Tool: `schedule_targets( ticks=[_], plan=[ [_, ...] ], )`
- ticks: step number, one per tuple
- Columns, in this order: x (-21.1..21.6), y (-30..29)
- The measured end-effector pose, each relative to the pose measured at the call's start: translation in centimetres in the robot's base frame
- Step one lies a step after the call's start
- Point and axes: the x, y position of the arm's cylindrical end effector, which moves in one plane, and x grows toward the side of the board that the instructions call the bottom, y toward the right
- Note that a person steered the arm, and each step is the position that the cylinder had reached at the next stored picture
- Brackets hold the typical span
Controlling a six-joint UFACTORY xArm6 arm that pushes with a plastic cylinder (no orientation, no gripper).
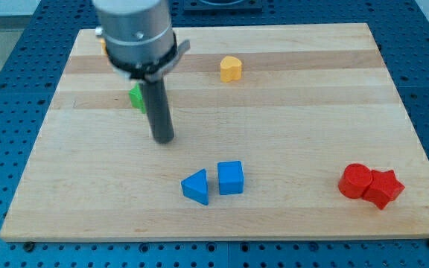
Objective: Move the triangle to the top center
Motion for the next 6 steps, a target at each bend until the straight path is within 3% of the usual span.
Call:
schedule_targets(
  ticks=[2,3,6],
  plan=[
    [11.1,0.2],
    [12.4,2.1],
    [7.1,8.5]
  ],
)
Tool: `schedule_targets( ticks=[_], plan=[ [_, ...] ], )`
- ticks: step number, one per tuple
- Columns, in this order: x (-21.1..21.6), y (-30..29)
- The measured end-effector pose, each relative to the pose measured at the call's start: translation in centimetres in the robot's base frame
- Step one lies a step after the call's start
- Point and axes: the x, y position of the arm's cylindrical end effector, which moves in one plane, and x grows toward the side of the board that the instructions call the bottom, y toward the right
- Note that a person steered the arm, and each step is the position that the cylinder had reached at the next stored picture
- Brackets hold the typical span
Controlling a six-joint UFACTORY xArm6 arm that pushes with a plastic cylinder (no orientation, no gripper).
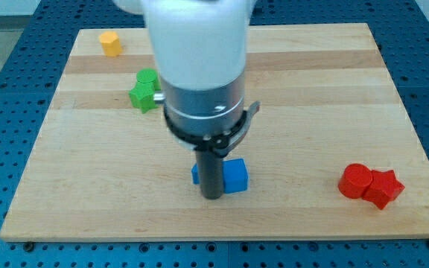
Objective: Move the triangle to the top center
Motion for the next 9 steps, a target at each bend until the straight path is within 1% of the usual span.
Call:
schedule_targets(
  ticks=[1,2,5,6,7,8,9],
  plan=[
    [-2.1,0.7],
    [-3.2,0.5],
    [-3.1,-4.2],
    [-5.1,-4.2],
    [-8.1,-4.1],
    [-9.0,-1.9],
    [-11.1,-0.4]
  ],
)
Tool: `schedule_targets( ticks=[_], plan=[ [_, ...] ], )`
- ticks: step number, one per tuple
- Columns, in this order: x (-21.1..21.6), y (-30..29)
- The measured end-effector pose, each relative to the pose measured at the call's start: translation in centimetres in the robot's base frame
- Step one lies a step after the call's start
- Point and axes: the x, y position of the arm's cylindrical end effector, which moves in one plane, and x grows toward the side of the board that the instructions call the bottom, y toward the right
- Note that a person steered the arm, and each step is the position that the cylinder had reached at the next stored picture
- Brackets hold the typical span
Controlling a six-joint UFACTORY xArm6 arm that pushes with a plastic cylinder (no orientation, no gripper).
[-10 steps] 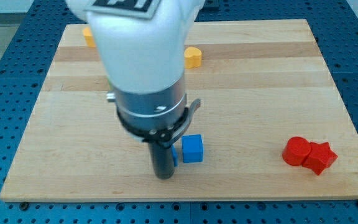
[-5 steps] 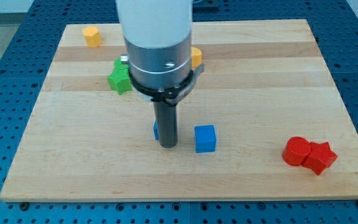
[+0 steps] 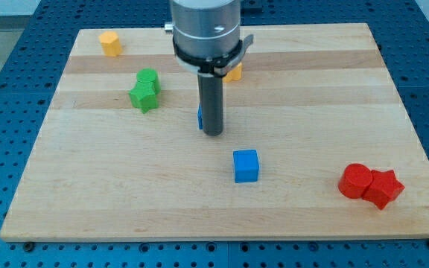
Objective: Move the triangle to the top center
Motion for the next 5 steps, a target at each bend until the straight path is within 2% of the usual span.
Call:
schedule_targets(
  ticks=[2,5],
  plan=[
    [-5.6,-0.9],
    [-4.9,-5.0]
  ],
)
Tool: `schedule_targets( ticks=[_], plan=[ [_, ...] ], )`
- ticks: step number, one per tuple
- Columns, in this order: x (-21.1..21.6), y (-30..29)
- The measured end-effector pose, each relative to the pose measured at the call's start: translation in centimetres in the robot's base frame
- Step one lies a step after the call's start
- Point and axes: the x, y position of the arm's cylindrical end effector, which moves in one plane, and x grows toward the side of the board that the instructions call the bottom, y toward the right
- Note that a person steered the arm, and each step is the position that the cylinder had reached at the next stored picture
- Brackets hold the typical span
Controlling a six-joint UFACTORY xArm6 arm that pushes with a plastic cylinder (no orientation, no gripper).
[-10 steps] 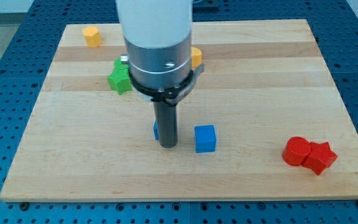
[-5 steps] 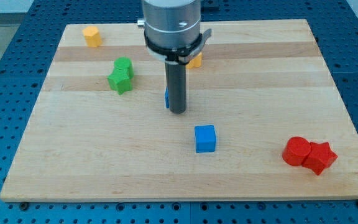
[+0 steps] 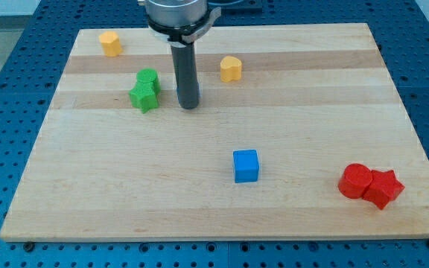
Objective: Move the triangle to the top center
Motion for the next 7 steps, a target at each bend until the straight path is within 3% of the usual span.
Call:
schedule_targets(
  ticks=[3,5,7],
  plan=[
    [-6.1,-2.9],
    [-7.0,1.2],
    [-10.9,4.5]
  ],
)
